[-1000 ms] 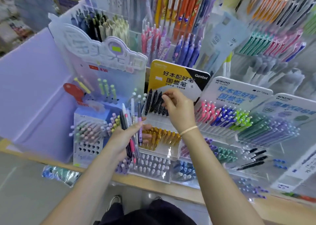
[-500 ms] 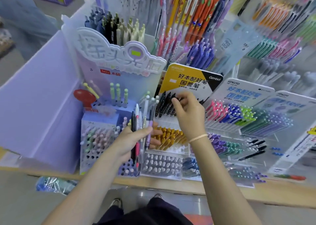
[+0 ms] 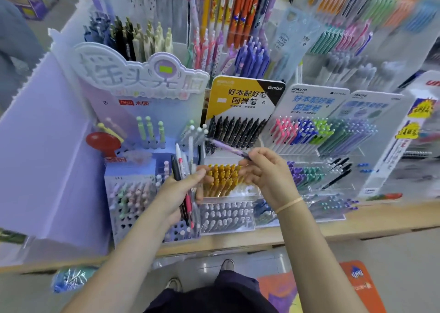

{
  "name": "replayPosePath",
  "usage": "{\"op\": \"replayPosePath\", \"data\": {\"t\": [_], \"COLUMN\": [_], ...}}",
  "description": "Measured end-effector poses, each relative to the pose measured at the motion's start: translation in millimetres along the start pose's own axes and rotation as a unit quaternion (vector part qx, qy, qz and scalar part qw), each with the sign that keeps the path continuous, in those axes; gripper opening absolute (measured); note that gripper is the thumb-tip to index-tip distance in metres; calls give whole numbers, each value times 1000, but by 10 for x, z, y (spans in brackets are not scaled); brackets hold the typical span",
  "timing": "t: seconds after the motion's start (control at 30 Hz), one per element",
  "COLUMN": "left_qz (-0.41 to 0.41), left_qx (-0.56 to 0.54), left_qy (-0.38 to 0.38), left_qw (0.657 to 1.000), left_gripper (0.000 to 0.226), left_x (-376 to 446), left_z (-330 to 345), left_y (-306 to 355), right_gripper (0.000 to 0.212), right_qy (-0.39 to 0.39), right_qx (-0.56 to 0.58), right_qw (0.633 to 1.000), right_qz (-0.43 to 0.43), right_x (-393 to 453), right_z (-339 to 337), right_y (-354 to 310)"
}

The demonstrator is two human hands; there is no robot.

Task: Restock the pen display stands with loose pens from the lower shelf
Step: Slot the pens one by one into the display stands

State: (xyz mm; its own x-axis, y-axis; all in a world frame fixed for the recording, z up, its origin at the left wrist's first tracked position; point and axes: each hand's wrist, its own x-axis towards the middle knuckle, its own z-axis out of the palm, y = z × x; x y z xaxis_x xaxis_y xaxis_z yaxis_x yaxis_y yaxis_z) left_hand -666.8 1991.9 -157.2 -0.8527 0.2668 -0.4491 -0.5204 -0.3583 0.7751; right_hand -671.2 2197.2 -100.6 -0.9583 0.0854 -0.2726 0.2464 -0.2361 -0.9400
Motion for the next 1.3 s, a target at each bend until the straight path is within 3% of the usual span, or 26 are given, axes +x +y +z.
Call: {"op": "replayPosePath", "data": {"t": [0.1, 0.23, 0.33, 0.4, 0.5, 0.63, 0.7, 1.0, 1.17, 1.3], "left_qz": [9, -10, -14, -15, -26, -16, -8, -1, -59, -100], "left_qx": [5, 29, 40, 41, 92, 154, 178, 195, 139, 126], "left_qy": [17, 49, 32, 19, -27, -137, -172, -213, -110, -102], "left_qw": [1000, 998, 999, 999, 995, 978, 969, 957, 982, 982], "left_gripper": [34, 52, 23, 28, 37, 13, 13, 24, 19, 31], "left_x": [27, 103, 102, 78, 40, -43, -94, -106, 101, 177], "left_z": [111, 236, 318, 378, 496, 794, 1009, 2596, 3773, 4406], "left_y": [-21, -113, -159, -184, -231, -324, -394, -1131, -1632, -1893], "right_gripper": [8, 12, 13, 12, 9, 14, 19, 18, 15, 13], "right_qy": [-23, -42, -47, -46, -10, 33, 28, 24, 144, 246], "right_qx": [-51, -139, -158, -160, -179, -150, -137, -24, 18, 21], "right_qw": [998, 989, 986, 986, 984, 987, 989, 999, 984, 958], "right_qz": [17, 3, 6, 9, -14, -50, -50, -41, -104, -146], "right_x": [-155, -311, -391, -447, -515, -571, -619, -1119, -1343, -1332], "right_z": [-7, -37, -84, -145, -308, -621, -817, -2483, -3820, -4715], "right_y": [162, 415, 495, 489, 395, 207, 106, -191, -462, -630]}}
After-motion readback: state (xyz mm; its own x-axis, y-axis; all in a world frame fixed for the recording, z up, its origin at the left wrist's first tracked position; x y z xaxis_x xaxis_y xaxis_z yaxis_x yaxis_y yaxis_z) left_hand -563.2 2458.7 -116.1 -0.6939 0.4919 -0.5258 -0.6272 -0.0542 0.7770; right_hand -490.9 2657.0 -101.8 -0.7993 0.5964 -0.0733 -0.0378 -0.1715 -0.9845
